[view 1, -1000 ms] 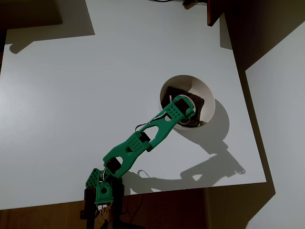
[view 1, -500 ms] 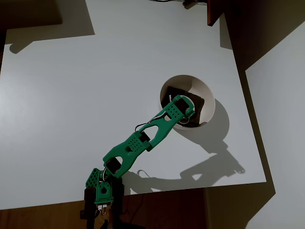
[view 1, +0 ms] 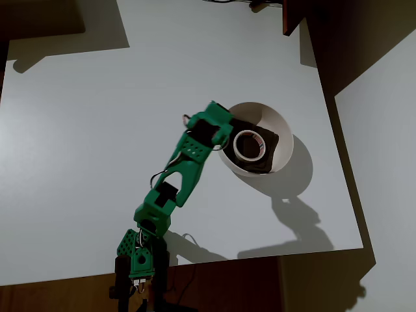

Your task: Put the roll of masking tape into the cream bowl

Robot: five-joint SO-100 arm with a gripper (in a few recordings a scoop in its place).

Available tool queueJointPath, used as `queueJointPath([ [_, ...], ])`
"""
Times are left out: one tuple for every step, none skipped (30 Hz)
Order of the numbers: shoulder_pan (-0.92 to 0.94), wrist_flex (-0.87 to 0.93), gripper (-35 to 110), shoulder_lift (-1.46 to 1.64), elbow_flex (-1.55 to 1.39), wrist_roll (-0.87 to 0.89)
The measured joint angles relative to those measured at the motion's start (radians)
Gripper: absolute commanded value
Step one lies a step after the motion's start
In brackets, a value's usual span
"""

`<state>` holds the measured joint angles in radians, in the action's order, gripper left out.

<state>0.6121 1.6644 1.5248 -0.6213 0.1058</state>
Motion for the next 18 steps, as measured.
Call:
queueJointPath([
  [-0.026,0.021,-8,0.037,0.000,0.006],
  [-0.052,0.046,-8,0.069,0.000,0.008],
  [-0.081,0.067,-8,0.098,0.000,0.011],
  [-0.109,0.083,-8,0.127,0.000,0.011],
  [-0.140,0.100,-8,0.155,0.000,0.011],
  [-0.170,0.112,-8,0.183,0.002,0.017],
  [-0.201,0.112,-8,0.209,0.002,0.021],
  [-0.232,0.112,-8,0.236,-0.003,0.026],
  [-0.258,0.114,-8,0.261,-0.008,0.029],
  [-0.285,0.114,-8,0.290,-0.017,0.029],
  [-0.314,0.114,-8,0.318,-0.029,0.029],
  [-0.344,0.114,-8,0.342,-0.043,0.029],
  [-0.376,0.114,-8,0.370,-0.060,0.029],
  [-0.469,0.114,-8,0.445,-0.118,0.029],
  [-0.479,0.114,-8,0.449,-0.121,0.029],
  [-0.500,0.114,-8,0.469,-0.149,0.029],
  [-0.523,0.114,-8,0.492,-0.186,0.034],
  [-0.549,0.114,-8,0.523,-0.222,0.040],
])
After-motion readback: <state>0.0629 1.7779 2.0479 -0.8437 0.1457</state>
